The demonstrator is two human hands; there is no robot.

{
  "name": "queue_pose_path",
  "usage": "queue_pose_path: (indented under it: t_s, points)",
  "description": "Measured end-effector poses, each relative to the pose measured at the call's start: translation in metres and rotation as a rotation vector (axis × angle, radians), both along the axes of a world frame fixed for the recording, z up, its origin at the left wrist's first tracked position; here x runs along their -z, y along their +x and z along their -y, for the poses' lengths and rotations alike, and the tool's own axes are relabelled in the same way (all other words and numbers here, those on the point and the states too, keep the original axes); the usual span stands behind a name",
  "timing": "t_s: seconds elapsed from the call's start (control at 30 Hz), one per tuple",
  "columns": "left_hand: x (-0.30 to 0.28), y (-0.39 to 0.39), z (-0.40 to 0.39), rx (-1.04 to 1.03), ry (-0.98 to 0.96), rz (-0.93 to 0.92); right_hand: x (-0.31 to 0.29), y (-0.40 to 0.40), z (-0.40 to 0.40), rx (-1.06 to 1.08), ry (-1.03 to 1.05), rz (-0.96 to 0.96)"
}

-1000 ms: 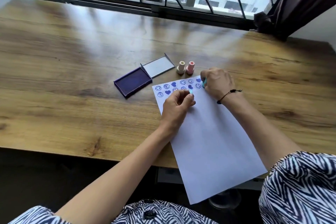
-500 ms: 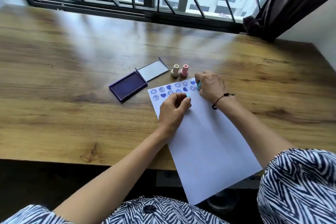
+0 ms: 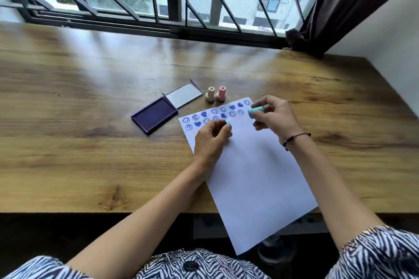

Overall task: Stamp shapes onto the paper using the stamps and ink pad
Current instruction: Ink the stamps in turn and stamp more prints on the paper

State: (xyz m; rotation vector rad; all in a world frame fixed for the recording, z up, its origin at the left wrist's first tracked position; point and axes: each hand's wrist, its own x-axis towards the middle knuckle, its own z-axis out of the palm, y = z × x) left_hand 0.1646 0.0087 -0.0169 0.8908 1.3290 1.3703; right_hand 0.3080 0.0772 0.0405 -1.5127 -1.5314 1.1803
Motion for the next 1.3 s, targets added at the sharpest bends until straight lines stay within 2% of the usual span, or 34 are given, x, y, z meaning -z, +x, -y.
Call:
queue_pose_path:
  t_s: [0.1,0.23,0.43,0.67,0.87,0.93,1.0,1.1,1.17,1.3]
  points:
    - [-0.003,-0.004,-0.002,0.044,-0.015,0.158,-0.004,-0.01,0.014,-0.054,-0.055,-0.118]
    - [-0.01,-0.008,-0.002,0.093,0.03,0.233,-0.011,-0.023,0.025,-0.114,-0.053,-0.121]
    - [-0.017,-0.014,-0.004,0.083,0.073,0.148,-0.01,-0.032,0.029,-0.124,0.022,-0.057]
    - [-0.018,-0.022,-0.004,0.04,0.042,0.046,0.003,-0.047,0.03,-0.131,0.016,-0.111]
    - [-0.026,-0.038,-0.015,0.043,-0.01,0.007,0.005,-0.057,0.018,-0.201,0.091,-0.052]
    - [-0.031,-0.045,-0.023,0.122,-0.027,-0.1,0.003,-0.058,0.007,-0.231,0.085,-0.009]
    - [-0.036,-0.055,-0.037,0.162,-0.06,-0.313,0.0,-0.059,-0.01,-0.213,0.131,0.106]
    - [-0.043,-0.072,-0.06,0.032,-0.032,-0.69,-0.005,-0.058,-0.046,-0.129,0.308,0.483]
    - [-0.043,-0.082,-0.073,0.021,-0.013,-0.878,-0.005,-0.058,-0.066,-0.122,0.367,0.714]
    - [-0.035,-0.098,-0.094,0.114,-0.072,-1.162,0.003,-0.064,-0.087,-0.186,0.372,0.922]
